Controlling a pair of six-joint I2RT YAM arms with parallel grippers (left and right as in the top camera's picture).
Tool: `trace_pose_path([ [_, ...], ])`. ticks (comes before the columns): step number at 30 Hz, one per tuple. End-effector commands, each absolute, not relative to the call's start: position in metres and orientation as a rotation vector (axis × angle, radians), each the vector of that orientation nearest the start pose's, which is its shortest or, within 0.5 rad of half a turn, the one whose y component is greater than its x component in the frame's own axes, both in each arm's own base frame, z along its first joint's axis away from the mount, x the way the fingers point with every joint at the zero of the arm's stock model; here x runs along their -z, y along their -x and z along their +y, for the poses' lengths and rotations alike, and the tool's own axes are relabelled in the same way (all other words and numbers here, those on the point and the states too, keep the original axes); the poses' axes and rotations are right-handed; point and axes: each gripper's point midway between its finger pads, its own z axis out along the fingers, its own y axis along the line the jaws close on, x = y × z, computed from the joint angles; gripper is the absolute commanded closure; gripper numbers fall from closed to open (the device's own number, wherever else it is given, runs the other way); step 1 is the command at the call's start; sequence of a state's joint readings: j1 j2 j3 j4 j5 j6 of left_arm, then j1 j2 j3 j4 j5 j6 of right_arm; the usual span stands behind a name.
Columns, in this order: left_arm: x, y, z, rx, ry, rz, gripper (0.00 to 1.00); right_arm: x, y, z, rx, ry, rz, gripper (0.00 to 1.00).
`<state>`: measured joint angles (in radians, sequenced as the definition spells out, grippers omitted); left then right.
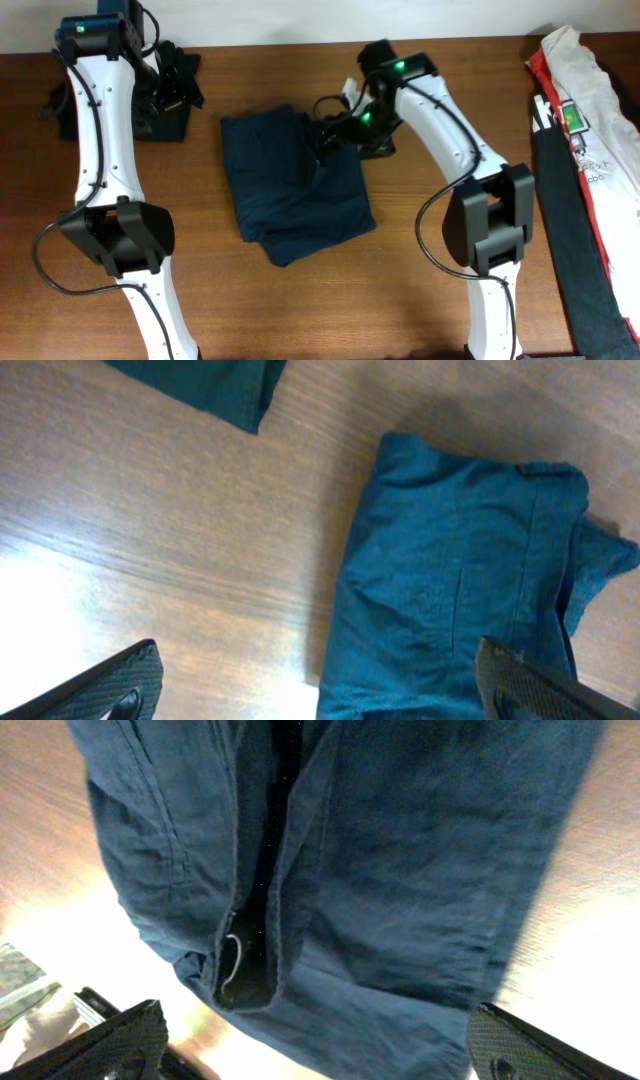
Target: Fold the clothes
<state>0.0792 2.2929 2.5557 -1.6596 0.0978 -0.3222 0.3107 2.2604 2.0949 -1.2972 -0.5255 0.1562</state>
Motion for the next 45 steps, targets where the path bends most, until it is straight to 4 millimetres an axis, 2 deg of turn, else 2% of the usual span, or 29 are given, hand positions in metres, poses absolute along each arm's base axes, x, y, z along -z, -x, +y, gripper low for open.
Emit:
trace_pose_path([
  [1, -0.208, -0.462, 0.023, 0.160, 0.566, 2.858, 0.01, -0.135, -0.423, 0.232, -0.860, 0.385, 2.946, 0.01],
  [4, -0.210, -0.466, 0.023, 0.162, 0.561, 2.839, 0.01, -0.126, -0.415, 0.240, -0.837, 0.453, 2.963, 0.01],
  [10, -0.210, -0.467, 0.023, 0.163, 0.560, 2.837, 0.01, -0.088, -0.395, 0.273, -0.816, 0.567, 3.017, 0.01],
  [16, -0.210, -0.467, 0.023, 0.163, 0.560, 2.837, 0.01, -0.062, -0.396, 0.266, -0.670, 0.578, 3.067, 0.03],
  [18, -0.210, -0.466, 0.023, 0.163, 0.561, 2.838, 0.01, -0.060, -0.396, 0.267, -0.671, 0.578, 3.069, 0.18],
  [23, -0.210, -0.466, 0.023, 0.162, 0.560, 2.838, 0.01, -0.061, -0.398, 0.272, -0.681, 0.546, 3.061, 0.92],
  [24, -0.209, -0.466, 0.023, 0.162, 0.561, 2.841, 0.01, -0.064, -0.401, 0.270, -0.681, 0.503, 3.066, 0.96],
  [26, -0.209, -0.465, 0.023, 0.162, 0.562, 2.845, 0.01, -0.076, -0.408, 0.265, -0.684, 0.474, 3.053, 0.96],
  [30, -0.209, -0.464, 0.023, 0.161, 0.563, 2.848, 0.01, -0.128, -0.424, 0.255, -0.693, 0.439, 2.988, 0.96],
  [35, -0.209, -0.464, 0.023, 0.161, 0.563, 2.847, 0.01, -0.192, -0.423, 0.256, -0.640, 0.444, 2.893, 0.96],
  [38, -0.209, -0.464, 0.023, 0.161, 0.563, 2.848, 0.01, -0.207, -0.419, 0.248, -0.580, 0.420, 2.891, 0.96],
  [41, -0.209, -0.464, 0.023, 0.161, 0.563, 2.847, 0.01, -0.216, -0.418, 0.229, -0.431, 0.385, 2.891, 0.96],
  [43, -0.209, -0.464, 0.023, 0.161, 0.562, 2.847, 0.01, -0.233, -0.419, 0.220, -0.376, 0.367, 2.846, 0.96],
  [45, -0.209, -0.464, 0.023, 0.162, 0.563, 2.848, 0.01, -0.255, -0.414, 0.222, -0.392, 0.377, 2.789, 0.96],
])
